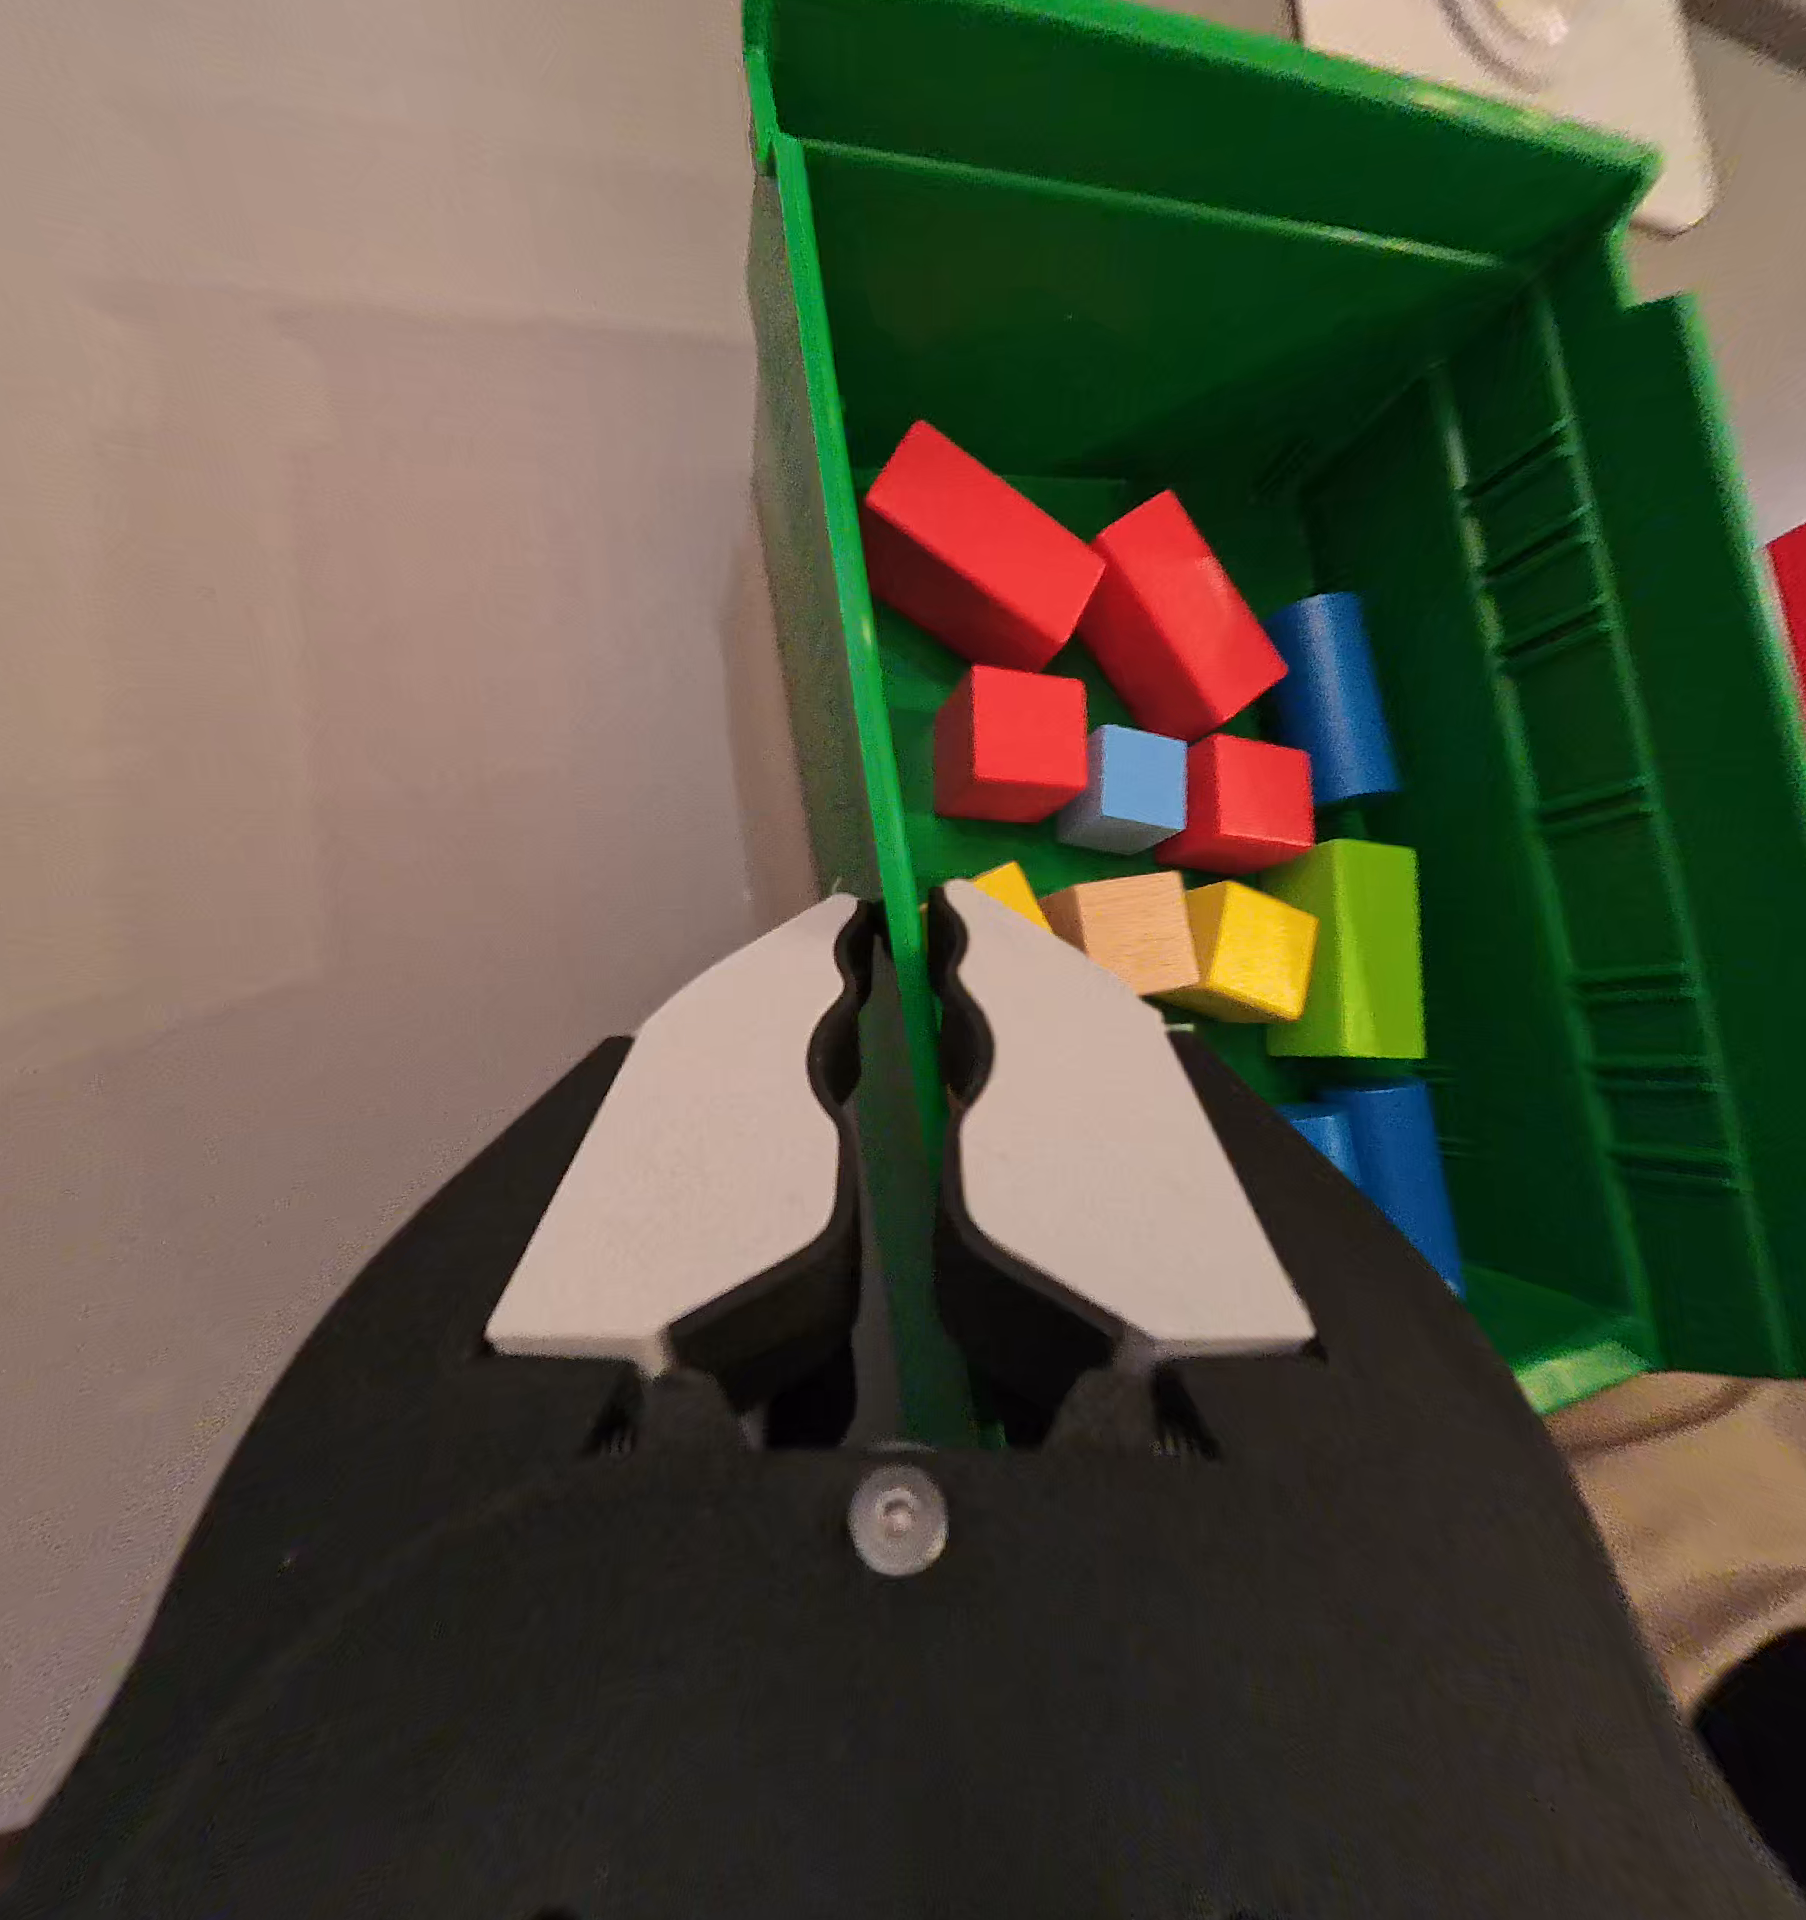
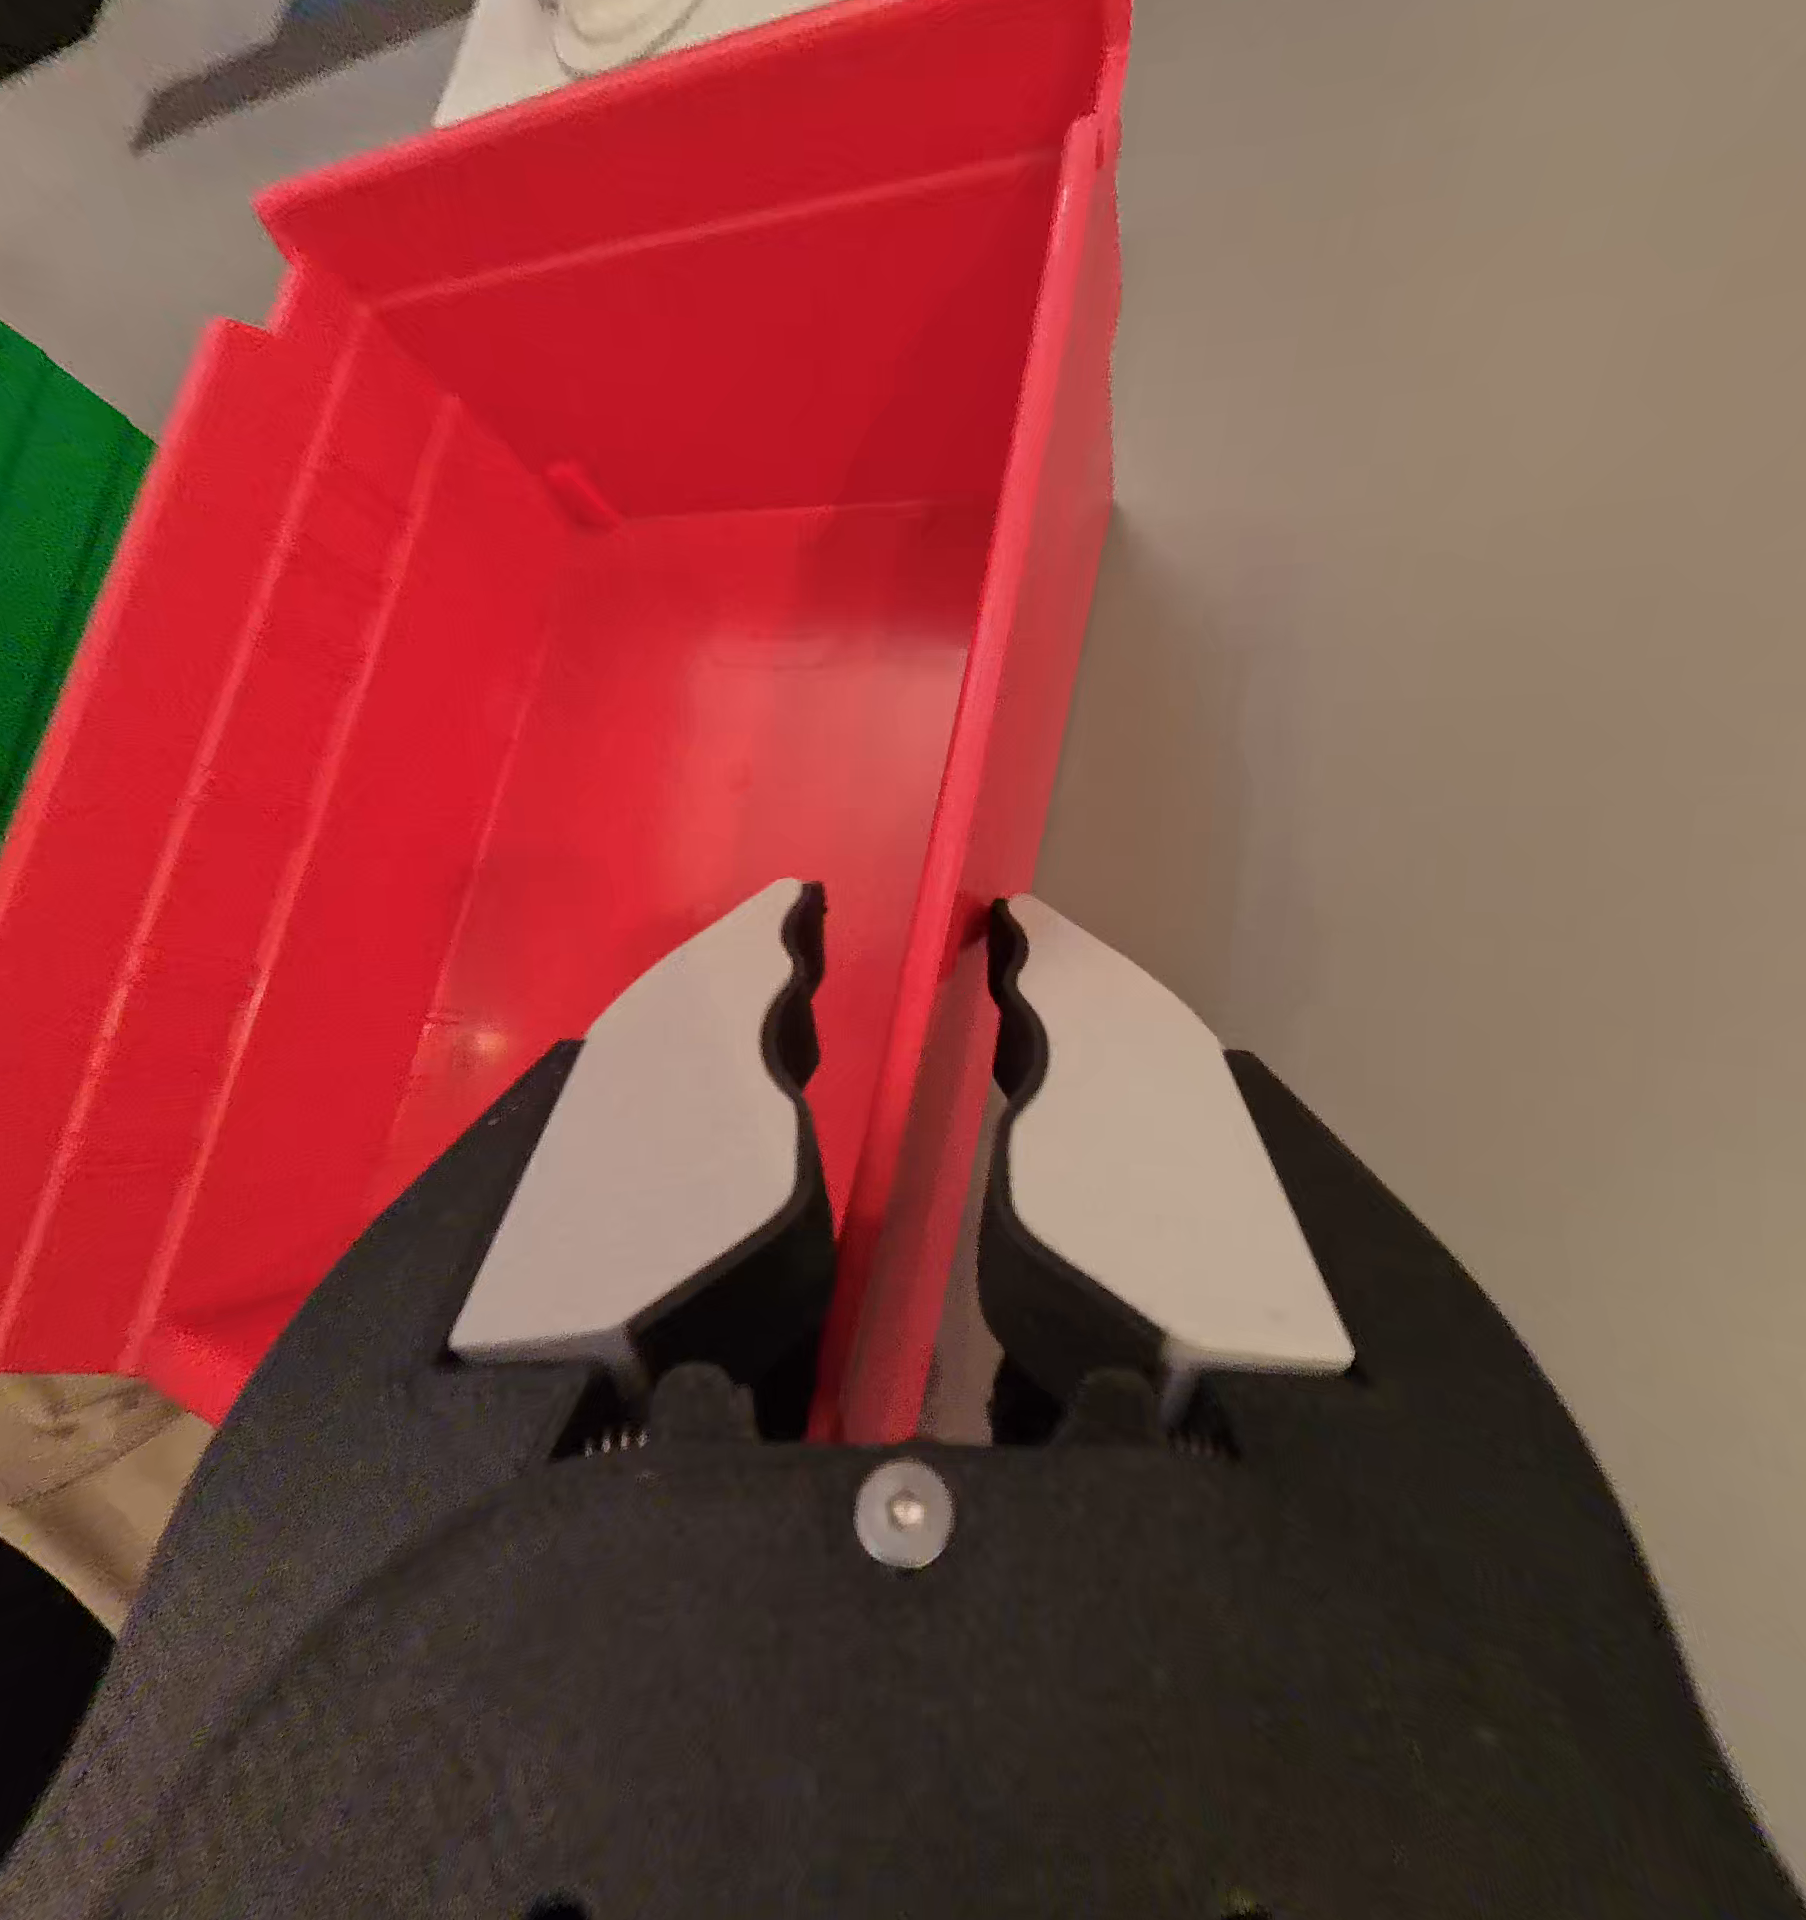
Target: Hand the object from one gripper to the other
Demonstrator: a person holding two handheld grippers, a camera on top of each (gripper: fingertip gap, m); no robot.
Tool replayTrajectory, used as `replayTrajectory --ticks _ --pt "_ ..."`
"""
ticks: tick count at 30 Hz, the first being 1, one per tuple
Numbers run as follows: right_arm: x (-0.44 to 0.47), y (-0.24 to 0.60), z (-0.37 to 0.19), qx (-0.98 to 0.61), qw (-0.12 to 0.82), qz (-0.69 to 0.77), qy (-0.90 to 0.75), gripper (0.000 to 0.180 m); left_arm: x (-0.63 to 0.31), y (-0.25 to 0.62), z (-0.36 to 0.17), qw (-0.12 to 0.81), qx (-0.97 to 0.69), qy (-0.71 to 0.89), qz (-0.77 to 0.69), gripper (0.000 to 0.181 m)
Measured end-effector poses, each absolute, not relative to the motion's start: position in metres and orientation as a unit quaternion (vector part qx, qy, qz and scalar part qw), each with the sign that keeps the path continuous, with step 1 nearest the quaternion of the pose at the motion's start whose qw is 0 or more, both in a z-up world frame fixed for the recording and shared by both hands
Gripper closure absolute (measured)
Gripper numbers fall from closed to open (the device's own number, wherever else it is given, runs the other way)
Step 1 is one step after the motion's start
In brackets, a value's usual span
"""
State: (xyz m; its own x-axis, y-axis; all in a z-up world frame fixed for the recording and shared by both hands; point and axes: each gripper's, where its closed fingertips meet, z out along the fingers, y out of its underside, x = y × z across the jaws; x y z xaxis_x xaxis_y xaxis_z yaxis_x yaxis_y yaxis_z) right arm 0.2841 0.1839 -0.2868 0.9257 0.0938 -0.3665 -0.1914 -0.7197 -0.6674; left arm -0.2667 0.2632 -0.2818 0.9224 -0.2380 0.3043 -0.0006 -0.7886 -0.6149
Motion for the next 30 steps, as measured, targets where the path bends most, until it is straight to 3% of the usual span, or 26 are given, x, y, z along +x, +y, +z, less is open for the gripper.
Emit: replayTrajectory --ticks 1,8,14,21,26,30 --pt "0.282 0.185 -0.285 -0.904 0.376 0.202 0.031 0.144 -0.266 0.263 -0.281 0.320 -0.924 0.055 -0.203 0.169" --pt "0.293 0.188 -0.261 -0.890 0.419 0.180 0.018 0.123 -0.282 0.274 -0.250 0.394 -0.899 0.069 -0.180 0.138" --pt "0.281 0.189 -0.233 -0.879 0.454 0.142 -0.033 0.121 -0.242 0.278 -0.195 0.454 -0.845 0.264 -0.099 0.115" --pt "0.268 0.189 -0.233 -0.882 0.455 0.057 -0.106 0.126 -0.169 0.290 -0.235 0.329 -0.819 0.469 -0.042 0.102" --pt "0.268 0.189 -0.235 -0.882 0.453 0.037 -0.121 0.127 -0.147 0.306 -0.269 0.249 -0.816 0.521 -0.025 0.107" --pt "0.269 0.189 -0.238 -0.883 0.451 0.043 -0.120 0.128 -0.150 0.320 -0.296 0.184 -0.818 0.545 0.012 0.098"
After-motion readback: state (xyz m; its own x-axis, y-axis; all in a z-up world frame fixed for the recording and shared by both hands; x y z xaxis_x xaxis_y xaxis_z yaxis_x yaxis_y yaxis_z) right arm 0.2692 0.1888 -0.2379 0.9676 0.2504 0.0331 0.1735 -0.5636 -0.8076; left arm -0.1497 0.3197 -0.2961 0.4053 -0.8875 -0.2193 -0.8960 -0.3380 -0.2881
